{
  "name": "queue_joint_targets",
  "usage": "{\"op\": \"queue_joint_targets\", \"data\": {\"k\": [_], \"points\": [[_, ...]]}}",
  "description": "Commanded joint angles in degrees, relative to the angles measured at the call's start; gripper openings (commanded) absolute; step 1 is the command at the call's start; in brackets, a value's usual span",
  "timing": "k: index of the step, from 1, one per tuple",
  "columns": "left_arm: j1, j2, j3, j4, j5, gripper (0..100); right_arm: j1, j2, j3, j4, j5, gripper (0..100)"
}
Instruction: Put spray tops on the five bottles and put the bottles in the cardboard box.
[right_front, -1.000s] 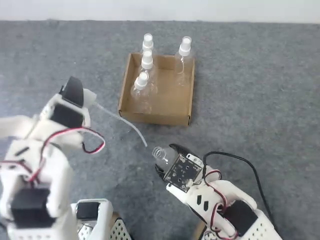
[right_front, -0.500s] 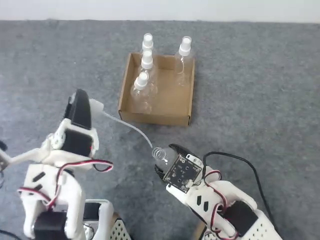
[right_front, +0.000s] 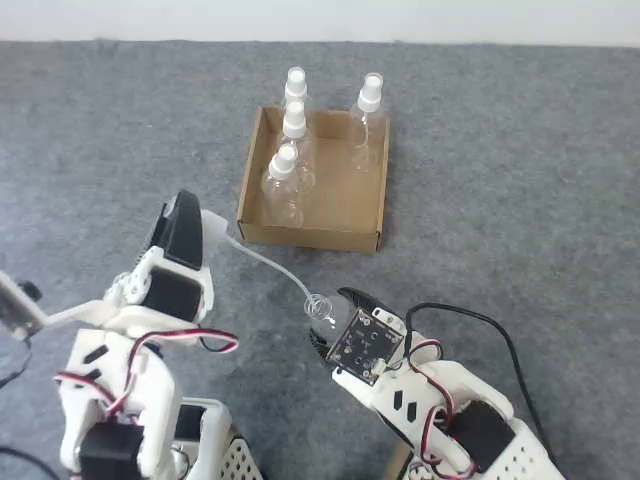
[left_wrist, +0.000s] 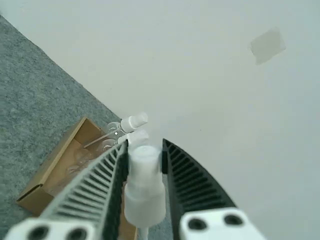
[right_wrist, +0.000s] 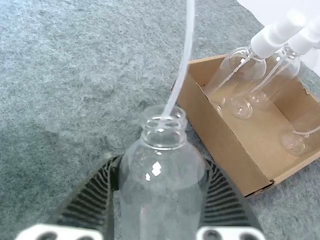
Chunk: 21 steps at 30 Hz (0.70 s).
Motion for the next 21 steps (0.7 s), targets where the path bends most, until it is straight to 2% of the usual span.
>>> {"op": "queue_joint_targets", "data": {"k": [1,4,12,17,21], "points": [[3.16,-2.55,0.22,-0.09,-0.88,1,-0.04,-1.01,-0.79,-2.07,0.35,6.9],[7.21,-4.57,0.48,1.76,-2.73,1,0.04,-1.01,-0.79,-2.68,0.35,6.9],[10.73,-5.45,3.12,1.93,-5.8,1,0.04,-1.01,-0.79,-3.12,0.7,6.9],[15.38,-5.45,4.53,1.85,-6.59,1,0.04,-1.01,0.53,-7.34,0.79,6.9],[15.91,-5.45,5.14,2.11,-8.88,1,0.04,-1.01,2.29,-10.51,0.79,6.9]]}}
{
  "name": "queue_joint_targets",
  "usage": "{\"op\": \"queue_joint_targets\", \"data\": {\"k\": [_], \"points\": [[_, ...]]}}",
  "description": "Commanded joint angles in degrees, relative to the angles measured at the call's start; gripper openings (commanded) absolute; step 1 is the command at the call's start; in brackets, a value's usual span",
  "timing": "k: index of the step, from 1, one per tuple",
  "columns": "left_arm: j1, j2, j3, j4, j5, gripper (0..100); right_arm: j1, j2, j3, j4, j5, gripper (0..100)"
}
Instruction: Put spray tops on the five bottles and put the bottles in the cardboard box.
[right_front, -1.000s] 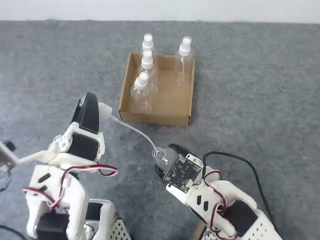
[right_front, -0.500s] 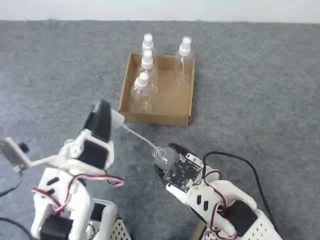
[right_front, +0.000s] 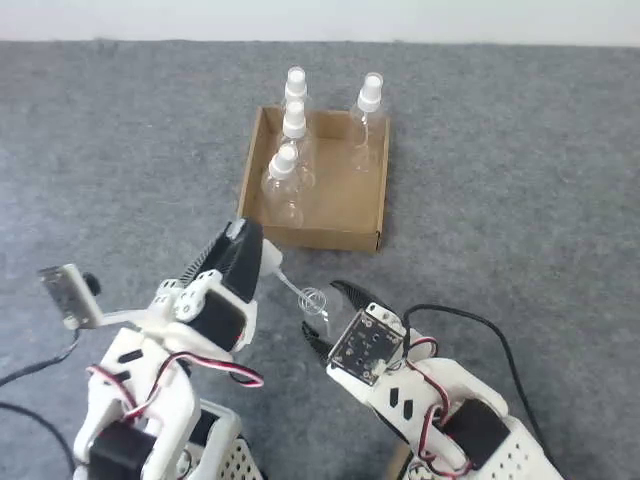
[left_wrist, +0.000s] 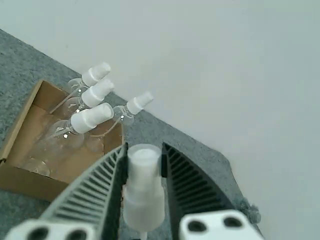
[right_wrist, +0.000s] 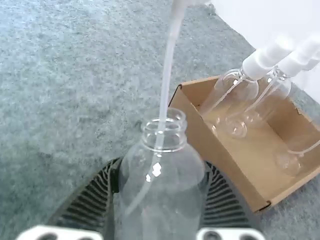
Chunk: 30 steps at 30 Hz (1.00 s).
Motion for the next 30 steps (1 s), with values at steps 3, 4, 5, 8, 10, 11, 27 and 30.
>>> {"op": "queue_joint_targets", "data": {"k": [3,4,5,8,10,11,27,30], "points": [[0.97,-0.35,1.36,-0.09,-2.55,1,0.13,-1.01,-0.18,-3.12,0.79,6.9],[1.93,-0.35,1.71,-0.09,-3.25,1,0.13,-1.01,-0.18,-3.12,0.79,6.9],[3.16,-0.35,1.98,0.0,-3.87,1,0.13,-1.01,-0.18,-3.12,0.79,6.9],[7.03,-0.35,2.95,0.09,-4.4,1,-0.04,-1.01,-0.18,-3.12,0.79,6.9],[7.65,-0.35,3.65,-0.09,-4.48,1,-0.04,-1.01,-0.26,-3.12,0.88,6.9],[8.0,-0.35,4.0,-0.09,-4.57,1,-0.04,-1.01,-0.26,-3.12,0.88,6.9],[13.01,-0.35,7.34,0.18,-9.41,1,0.13,-1.01,-0.53,-3.12,0.88,6.9],[13.01,-0.35,7.43,0.26,-9.41,1,0.13,-1.01,-0.53,-3.12,0.88,6.9]]}}
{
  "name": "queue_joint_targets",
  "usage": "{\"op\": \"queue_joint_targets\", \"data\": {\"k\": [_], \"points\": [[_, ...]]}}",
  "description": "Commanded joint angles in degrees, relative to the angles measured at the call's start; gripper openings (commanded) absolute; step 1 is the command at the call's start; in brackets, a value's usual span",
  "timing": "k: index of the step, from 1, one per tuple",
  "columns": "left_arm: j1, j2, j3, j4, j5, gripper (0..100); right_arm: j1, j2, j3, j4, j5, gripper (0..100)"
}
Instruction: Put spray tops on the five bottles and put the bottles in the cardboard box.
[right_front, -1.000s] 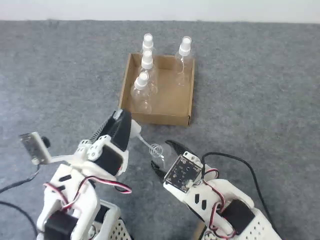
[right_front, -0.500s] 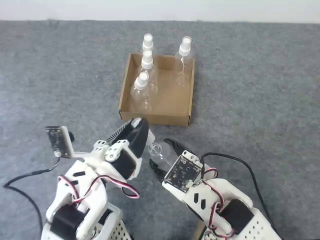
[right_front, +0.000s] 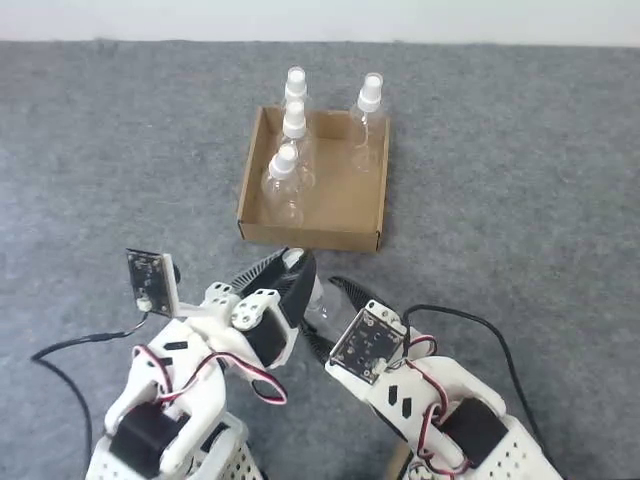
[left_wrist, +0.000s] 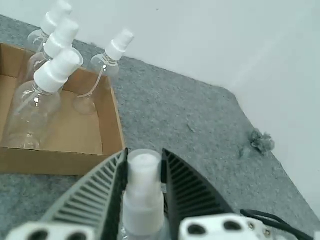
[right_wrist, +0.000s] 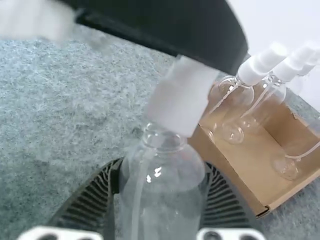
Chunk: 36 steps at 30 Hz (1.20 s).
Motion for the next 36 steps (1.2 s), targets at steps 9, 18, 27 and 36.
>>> {"op": "queue_joint_targets", "data": {"k": [9,18,27,36], "points": [[0.53,-0.44,-0.75,1.14,-0.53,1,-0.13,-1.01,-1.23,-1.63,-2.81,1.9],[0.53,-0.44,-0.84,1.05,-0.53,1,-0.04,-0.66,-1.23,-2.68,-6.15,1.3],[0.53,-0.53,-0.92,0.97,-2.81,1,-0.04,-0.57,-1.23,-3.3,-8.44,1.3],[0.0,-0.53,-0.92,-0.88,-2.99,1,1.01,2.51,-3.87,-2.77,-8.53,1.3]]}}
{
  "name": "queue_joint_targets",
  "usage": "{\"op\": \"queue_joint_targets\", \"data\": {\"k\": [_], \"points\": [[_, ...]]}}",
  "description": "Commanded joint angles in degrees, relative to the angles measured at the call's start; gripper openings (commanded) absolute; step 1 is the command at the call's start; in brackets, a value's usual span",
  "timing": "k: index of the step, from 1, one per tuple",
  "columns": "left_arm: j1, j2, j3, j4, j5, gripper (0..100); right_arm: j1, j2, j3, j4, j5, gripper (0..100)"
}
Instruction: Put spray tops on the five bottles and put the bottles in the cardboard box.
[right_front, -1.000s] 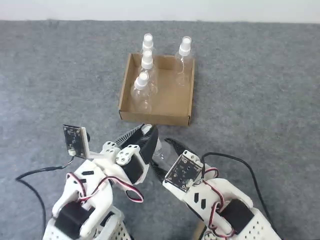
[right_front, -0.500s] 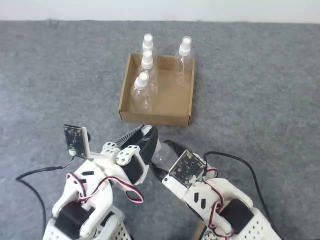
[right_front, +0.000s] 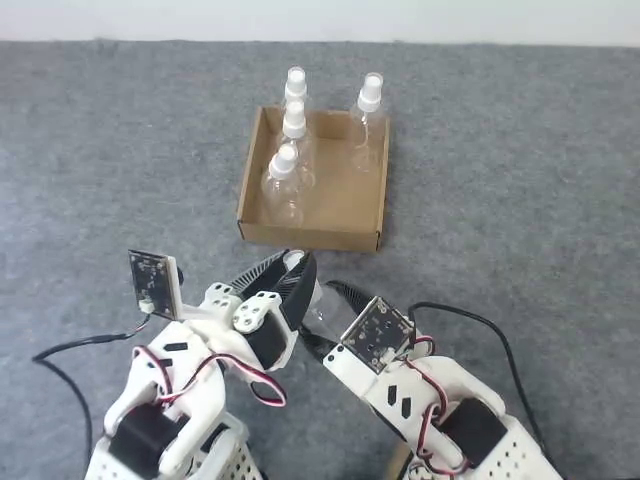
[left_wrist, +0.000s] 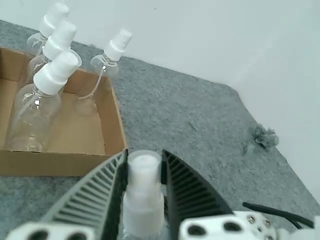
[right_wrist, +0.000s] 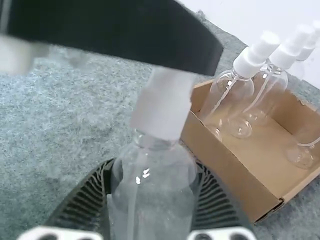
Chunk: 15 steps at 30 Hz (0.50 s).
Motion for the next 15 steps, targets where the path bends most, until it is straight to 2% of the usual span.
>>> {"op": "queue_joint_targets", "data": {"k": [1,8,12,15], "points": [[-0.09,-0.35,-0.84,-1.85,-0.79,1,1.8,4.09,-4.75,-1.8,-0.7,1.3],[-0.09,-0.35,-0.84,-1.93,-0.79,1,2.51,16.48,-10.46,-2.42,-1.05,1.3],[-0.09,-0.35,-0.75,-1.67,-1.41,1,2.59,17.01,-10.99,-2.42,-2.37,1.3],[-0.09,-0.35,-0.75,-1.41,-4.48,1,2.59,17.1,-10.99,-3.12,-2.37,1.4]]}}
